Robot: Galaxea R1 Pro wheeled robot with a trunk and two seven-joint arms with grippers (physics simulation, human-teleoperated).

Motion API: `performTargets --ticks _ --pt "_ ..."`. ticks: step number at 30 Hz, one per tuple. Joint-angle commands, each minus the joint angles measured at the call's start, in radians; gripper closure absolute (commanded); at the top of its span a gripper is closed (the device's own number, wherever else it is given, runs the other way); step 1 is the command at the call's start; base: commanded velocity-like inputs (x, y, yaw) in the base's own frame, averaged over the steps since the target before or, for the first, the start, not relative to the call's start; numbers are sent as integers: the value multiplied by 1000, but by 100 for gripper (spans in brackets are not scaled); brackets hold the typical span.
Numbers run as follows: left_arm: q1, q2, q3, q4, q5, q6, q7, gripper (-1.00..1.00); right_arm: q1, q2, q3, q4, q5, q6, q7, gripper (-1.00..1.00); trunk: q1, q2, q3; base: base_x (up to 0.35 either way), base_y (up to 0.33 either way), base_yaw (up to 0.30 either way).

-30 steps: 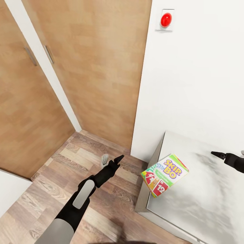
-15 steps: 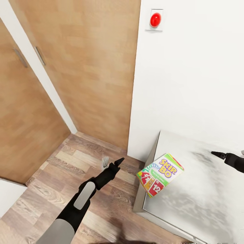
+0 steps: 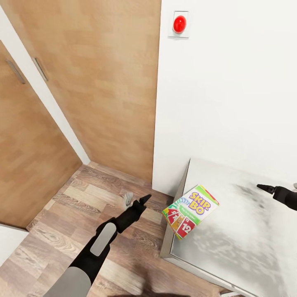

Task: Put all the toys in the child's room - the three board games (two on the bed and one on the table), the two jigsaw puzzles on the table, and the tennis ball on the table - inside the toy box on the table in the child's room.

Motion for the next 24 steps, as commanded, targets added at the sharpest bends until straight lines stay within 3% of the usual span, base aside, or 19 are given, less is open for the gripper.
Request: performTargets --ticks 1,24 --pt "-1 0 0 4 9 6 0 -100 -1 0 0 -1 -10 4 -9 -100 1 -2 -1 0 0 -16" --pt "-1 -2 3 82 11 6 0 -100 -1 2 0 -1 -10 4 -10 -100 1 -2 -1 0 0 -4"
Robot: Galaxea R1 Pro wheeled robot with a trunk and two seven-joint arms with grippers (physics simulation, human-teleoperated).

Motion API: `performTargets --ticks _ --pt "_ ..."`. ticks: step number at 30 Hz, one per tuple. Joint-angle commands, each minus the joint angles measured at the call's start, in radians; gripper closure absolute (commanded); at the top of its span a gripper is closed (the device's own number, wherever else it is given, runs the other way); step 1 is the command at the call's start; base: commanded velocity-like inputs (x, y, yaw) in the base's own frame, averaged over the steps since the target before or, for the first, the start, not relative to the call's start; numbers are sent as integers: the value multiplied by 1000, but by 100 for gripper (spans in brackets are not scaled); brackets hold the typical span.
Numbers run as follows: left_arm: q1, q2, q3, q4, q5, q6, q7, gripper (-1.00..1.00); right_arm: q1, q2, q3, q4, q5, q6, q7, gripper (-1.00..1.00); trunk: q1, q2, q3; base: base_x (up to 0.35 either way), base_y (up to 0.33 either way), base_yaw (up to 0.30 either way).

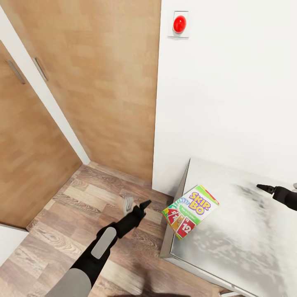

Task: Put all the toys in the child's room - the three board games (two on the bed and one on the table), the two jigsaw puzzles on the table, and the tennis ball on the table - inside the toy box on the table in the child's room.

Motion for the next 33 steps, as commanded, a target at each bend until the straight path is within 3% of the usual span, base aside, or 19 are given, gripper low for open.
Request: performTargets --ticks 1,8,21,33 --pt "-2 0 0 10 9 6 0 -100 -1 0 0 -1 -10 4 -9 -100 1 -2 -1 0 0 0" --pt "-21 -2 0 48 9 6 -1 -100 -1 -1 0 -1 -10 4 -9 -100 1 -2 -1 0 0 -38" --pt "-30 -4 -1 62 12 6 -3 -100 -1 -2 0 -1 -10 4 -9 -100 1 -2 -1 0 0 -175" --pt "-32 -4 -2 62 12 6 -12 -100 0 0 0 -1 -10 4 -9 -100 1 -2 -1 0 0 -39"
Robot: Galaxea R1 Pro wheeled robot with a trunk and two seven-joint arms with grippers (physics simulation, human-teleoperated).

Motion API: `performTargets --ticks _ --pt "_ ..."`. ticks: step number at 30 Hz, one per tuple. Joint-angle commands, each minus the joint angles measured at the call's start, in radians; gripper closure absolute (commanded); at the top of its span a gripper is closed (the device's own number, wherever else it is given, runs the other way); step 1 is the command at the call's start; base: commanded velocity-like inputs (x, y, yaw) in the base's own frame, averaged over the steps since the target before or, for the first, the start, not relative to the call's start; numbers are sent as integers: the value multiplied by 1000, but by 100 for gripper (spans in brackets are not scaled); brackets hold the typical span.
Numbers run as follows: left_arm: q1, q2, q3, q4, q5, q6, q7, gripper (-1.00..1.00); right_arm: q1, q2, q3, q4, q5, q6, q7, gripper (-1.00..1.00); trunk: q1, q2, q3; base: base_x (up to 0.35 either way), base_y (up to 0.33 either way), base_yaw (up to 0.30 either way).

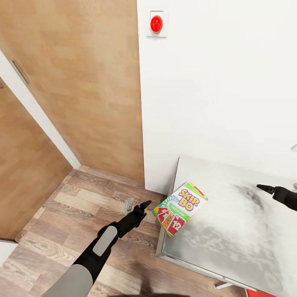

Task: Put all the toys in the child's room - the three board games (two on the bed and one on the table), the two jigsaw puzzles on the table, and the tennis ball on the table - inside the toy box on the table in the child's room.

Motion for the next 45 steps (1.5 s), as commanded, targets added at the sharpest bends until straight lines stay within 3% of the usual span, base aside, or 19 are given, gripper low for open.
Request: performTargets --ticks 1,8,18,23,45 --pt "-1 -1 0 0 8 6 -1 -100 -1 0 0 -1 -10 4 -9 -100 1 -2 -1 0 0 -11" --pt "-4 -5 -4 0 8 6 -4 -100 0 0 0 -1 -10 4 -9 -100 1 -2 -1 0 0 -6" --pt "-9 -7 -74 -4 8 6 -4 -100 -1 0 0 -1 -10 4 -9 -100 1 -2 -1 0 0 -1" --pt "-15 -7 -90 -5 7 6 -3 -100 -1 1 0 -1 -10 4 -9 -100 1 -2 -1 0 0 0" --pt "-20 -6 -101 -3 5 5 -3 -100 0 3 2 -1 -11 4 -9 -100 1 -2 -1 0 0 -85"
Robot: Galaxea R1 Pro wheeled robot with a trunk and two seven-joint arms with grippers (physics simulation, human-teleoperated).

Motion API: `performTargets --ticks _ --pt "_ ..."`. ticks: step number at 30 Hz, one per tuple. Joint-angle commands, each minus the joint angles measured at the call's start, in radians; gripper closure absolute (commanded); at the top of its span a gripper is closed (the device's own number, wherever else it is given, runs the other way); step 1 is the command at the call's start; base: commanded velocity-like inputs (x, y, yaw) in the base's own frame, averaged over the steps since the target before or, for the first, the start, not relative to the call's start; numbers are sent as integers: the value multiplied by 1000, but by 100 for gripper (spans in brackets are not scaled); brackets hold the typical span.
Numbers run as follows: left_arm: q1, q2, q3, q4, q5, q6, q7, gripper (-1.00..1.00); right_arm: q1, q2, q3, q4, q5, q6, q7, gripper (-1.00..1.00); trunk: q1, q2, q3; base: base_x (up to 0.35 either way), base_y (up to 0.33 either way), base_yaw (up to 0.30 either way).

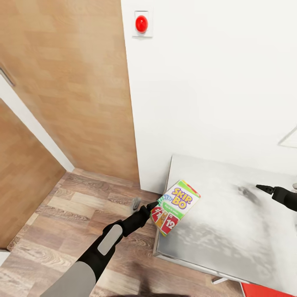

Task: Put all the toys in the child's room - the three board games (two on the bed and one on the table), the two jigsaw puzzles on the table, and the tennis ball on the table - inside the toy box on the table in the child's room.

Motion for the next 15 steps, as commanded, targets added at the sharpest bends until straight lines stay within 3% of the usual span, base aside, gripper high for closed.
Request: performTargets --ticks 1,15 --pt "-1 0 -1 0 8 5 0 -100 -1 0 0 -1 -10 4 -9 -100 1 -2 -1 0 0 -71" --pt "-1 0 -1 0 8 6 0 -100 -2 1 0 -1 -9 4 -9 -100 1 -2 -1 0 0 -25"
